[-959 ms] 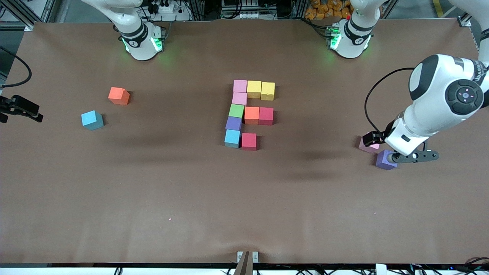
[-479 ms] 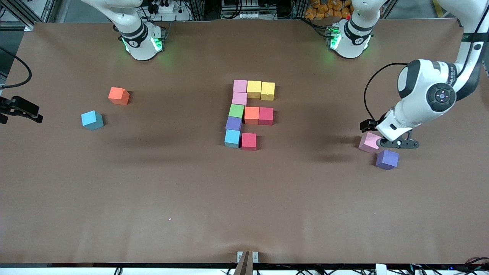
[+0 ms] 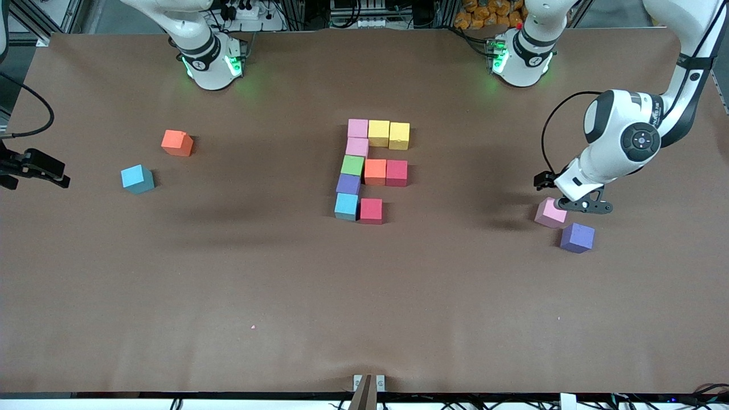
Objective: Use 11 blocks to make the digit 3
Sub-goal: 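Move the open left gripper over the light pink cube beside purple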
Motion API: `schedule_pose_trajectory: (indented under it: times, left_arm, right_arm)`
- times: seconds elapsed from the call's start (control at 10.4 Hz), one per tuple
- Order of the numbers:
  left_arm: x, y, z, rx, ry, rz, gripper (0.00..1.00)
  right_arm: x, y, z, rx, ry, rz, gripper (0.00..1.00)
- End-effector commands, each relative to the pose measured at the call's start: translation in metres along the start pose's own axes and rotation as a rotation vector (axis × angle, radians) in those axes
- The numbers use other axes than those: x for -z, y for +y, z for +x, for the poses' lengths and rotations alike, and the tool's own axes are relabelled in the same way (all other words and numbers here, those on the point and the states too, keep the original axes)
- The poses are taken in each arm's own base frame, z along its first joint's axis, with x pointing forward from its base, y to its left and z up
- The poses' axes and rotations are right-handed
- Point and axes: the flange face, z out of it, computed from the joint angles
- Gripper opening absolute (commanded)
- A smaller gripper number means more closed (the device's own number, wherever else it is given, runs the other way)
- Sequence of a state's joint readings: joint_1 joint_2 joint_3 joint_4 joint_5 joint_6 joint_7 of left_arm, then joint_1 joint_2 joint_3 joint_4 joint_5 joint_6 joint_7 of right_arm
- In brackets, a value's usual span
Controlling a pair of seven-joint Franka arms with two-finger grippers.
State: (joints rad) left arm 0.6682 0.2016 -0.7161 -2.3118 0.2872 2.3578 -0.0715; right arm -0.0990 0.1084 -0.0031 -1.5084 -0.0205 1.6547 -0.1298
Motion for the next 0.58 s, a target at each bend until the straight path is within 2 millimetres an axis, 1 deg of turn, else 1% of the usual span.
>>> schedule_pose_trajectory:
  times: [0.0, 0.19, 0.29, 0.48]
  left_arm:
    - [-0.011, -0.009, 0.004, -0.064, 0.048, 0.029, 1.0]
    - [-0.025, -0.01, 0.009, -0.102, 0.074, 0.031, 1.0]
    - [-0.025, -0.012, 0.012, -0.105, 0.079, 0.04, 1.0]
    - [-0.031, -0.011, 0.014, -0.119, 0.074, 0.034, 1.0]
  right_arm:
    - [0.006, 0.0, 0.003, -0.002, 0.009, -0.004, 1.0]
    - [0.006, 0.002, 0.003, -0.006, 0.011, -0.003, 1.0]
    - [0.006, 0.002, 0.003, -0.006, 0.011, -0.003, 1.0]
    - [0.006, 0.002, 0.003, -0.006, 0.011, -0.003, 1.0]
